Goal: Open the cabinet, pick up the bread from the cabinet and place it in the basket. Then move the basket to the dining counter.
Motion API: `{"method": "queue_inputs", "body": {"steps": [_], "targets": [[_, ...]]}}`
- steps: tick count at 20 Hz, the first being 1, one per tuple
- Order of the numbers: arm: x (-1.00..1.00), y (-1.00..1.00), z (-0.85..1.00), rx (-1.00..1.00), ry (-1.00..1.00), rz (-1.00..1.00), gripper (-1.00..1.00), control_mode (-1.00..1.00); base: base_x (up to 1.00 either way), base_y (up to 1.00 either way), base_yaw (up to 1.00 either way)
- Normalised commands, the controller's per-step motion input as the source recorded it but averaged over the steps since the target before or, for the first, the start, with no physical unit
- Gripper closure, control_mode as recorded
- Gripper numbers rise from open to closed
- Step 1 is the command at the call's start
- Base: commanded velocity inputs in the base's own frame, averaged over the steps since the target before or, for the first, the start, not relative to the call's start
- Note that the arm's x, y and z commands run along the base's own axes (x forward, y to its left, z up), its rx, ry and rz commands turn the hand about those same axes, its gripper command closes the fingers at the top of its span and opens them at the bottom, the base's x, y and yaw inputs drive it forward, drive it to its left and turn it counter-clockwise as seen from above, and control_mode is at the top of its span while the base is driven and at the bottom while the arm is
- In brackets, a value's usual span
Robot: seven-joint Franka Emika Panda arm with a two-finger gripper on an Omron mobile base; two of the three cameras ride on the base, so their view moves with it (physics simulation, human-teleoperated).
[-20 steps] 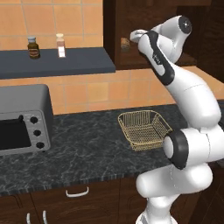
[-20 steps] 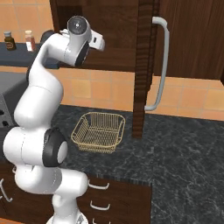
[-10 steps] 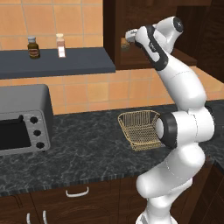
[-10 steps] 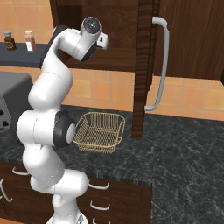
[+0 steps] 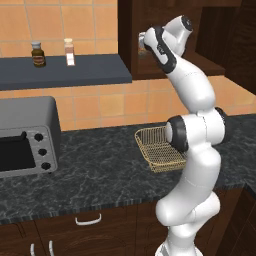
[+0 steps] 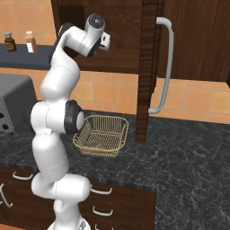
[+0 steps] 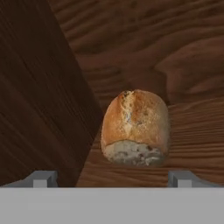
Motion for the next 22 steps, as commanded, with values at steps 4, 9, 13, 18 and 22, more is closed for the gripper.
{"method": "queue_inputs", "body": {"steps": [4,9,13,18,22], "targets": [[0.59,0.13,-0.14,0.00,0.06,0.00,-1.00,-1.00,0.00,0.00,0.00],[0.49,0.02,-0.21,0.00,0.04,0.00,-1.00,-1.00,0.00,0.00,0.00],[0.45,0.04,-0.23,0.00,0.01,0.00,-1.00,-1.00,0.00,0.00,0.00],[0.42,0.11,-0.30,-0.01,0.00,0.00,-1.00,-1.00,0.00,0.00,0.00],[0.33,0.31,-0.23,-0.08,0.00,0.00,-1.00,-1.00,0.00,0.00,0.00]]}}
